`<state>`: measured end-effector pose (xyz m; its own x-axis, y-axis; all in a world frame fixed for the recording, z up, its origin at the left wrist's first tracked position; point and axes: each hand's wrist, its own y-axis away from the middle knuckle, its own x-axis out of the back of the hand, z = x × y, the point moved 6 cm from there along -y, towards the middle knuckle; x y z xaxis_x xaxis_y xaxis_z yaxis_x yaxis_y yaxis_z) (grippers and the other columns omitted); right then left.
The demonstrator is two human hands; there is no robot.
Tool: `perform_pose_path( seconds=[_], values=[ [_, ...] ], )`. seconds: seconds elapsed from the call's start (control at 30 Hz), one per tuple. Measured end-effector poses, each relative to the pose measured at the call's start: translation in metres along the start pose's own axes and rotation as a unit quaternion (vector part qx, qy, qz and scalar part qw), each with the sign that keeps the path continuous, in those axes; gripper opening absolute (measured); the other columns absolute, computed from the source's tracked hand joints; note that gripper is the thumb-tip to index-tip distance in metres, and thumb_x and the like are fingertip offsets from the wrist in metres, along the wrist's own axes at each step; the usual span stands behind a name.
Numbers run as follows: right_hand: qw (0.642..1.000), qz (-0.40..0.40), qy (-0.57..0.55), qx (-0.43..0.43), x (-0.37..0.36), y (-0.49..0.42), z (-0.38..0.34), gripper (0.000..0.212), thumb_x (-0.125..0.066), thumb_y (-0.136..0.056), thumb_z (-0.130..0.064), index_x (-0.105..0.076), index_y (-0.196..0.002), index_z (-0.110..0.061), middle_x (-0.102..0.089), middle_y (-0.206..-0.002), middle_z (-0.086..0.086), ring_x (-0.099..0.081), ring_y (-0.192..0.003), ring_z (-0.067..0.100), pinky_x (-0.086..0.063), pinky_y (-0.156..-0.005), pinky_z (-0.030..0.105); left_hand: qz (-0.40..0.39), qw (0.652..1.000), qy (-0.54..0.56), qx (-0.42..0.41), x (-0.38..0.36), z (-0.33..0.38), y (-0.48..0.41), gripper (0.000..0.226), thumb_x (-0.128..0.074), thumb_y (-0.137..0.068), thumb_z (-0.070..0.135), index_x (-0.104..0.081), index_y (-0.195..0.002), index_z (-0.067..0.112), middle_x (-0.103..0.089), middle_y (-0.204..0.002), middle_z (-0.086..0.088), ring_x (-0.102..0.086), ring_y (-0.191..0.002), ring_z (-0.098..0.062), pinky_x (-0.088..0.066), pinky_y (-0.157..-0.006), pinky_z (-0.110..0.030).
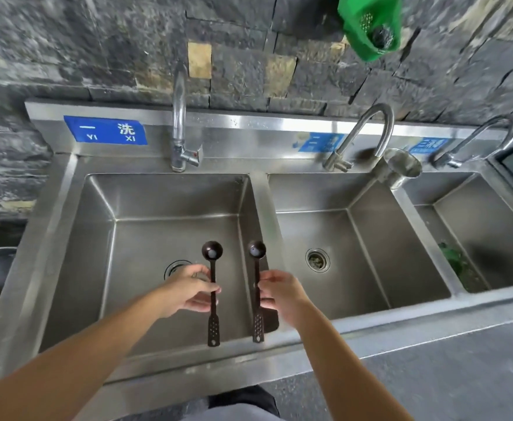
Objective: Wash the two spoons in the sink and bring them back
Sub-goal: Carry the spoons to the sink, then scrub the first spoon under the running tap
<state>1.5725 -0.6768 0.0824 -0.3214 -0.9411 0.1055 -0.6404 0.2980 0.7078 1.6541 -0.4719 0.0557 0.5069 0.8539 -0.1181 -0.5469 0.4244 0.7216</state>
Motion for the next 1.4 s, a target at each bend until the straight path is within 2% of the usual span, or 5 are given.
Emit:
perform_pose_path(
  seconds=[0.43,0.8,1.03,1.3,1.4],
  values=[
    [0.995,0.025,0.091,-0.038,0.053,-0.143,-0.050,0.026,-0.053,-0.083,0.010,-0.070,-0.082,-0.010,-0.061,-0.063,0.006,-0.053,-0.048,0.014,-0.045,-0.044,0.023,0.026,0.998,0.024,0.048,-0.022,0.032,-0.111,0.029,-0.074,-0.080,0.000,-0.065,-0.105,0.011,-0.077,-0.093,-0.015,-0.075,-0.082,-0.035,-0.061,-0.063,-0.037],
    [0.956,0.135,0.259,-0.016,0.047,-0.169,-0.062,0.030,-0.058,-0.073,-0.003,-0.064,-0.059,-0.028,-0.076,-0.078,0.008,-0.072,-0.082,0.031,-0.061,-0.076,0.041,0.009,0.997,0.032,0.063,0.009,0.032,-0.132,0.028,-0.075,-0.080,0.005,-0.066,-0.105,0.013,-0.078,-0.094,-0.011,-0.076,-0.083,-0.032,-0.060,-0.061,-0.034],
    [0.944,0.168,0.280,-0.045,0.041,-0.172,-0.062,0.024,-0.052,-0.072,-0.004,-0.074,-0.082,-0.010,-0.075,-0.084,0.014,-0.069,-0.085,0.032,-0.059,-0.076,0.035,0.013,0.998,0.034,0.055,0.037,0.036,-0.124,0.024,-0.072,-0.082,0.004,-0.065,-0.103,0.012,-0.078,-0.093,-0.011,-0.076,-0.082,-0.032,-0.060,-0.060,-0.033],
    [0.945,0.162,0.275,-0.069,0.049,-0.178,-0.058,0.022,-0.051,-0.072,-0.002,-0.070,-0.076,-0.012,-0.060,-0.068,0.008,-0.055,-0.057,0.024,-0.046,-0.045,0.023,0.034,0.997,0.038,0.062,0.052,0.026,-0.117,0.021,-0.071,-0.083,0.002,-0.065,-0.101,0.011,-0.078,-0.094,-0.012,-0.076,-0.082,-0.032,-0.060,-0.062,-0.035],
    [0.938,0.161,0.300,-0.059,0.052,-0.182,-0.059,0.023,-0.051,-0.072,-0.002,-0.071,-0.078,-0.011,-0.063,-0.072,0.010,-0.060,-0.058,0.025,-0.057,-0.050,0.030,0.029,0.997,0.038,0.064,0.050,0.025,-0.114,0.022,-0.071,-0.083,0.004,-0.065,-0.104,0.011,-0.077,-0.095,-0.012,-0.076,-0.084,-0.032,-0.060,-0.062,-0.034]
  ],
)
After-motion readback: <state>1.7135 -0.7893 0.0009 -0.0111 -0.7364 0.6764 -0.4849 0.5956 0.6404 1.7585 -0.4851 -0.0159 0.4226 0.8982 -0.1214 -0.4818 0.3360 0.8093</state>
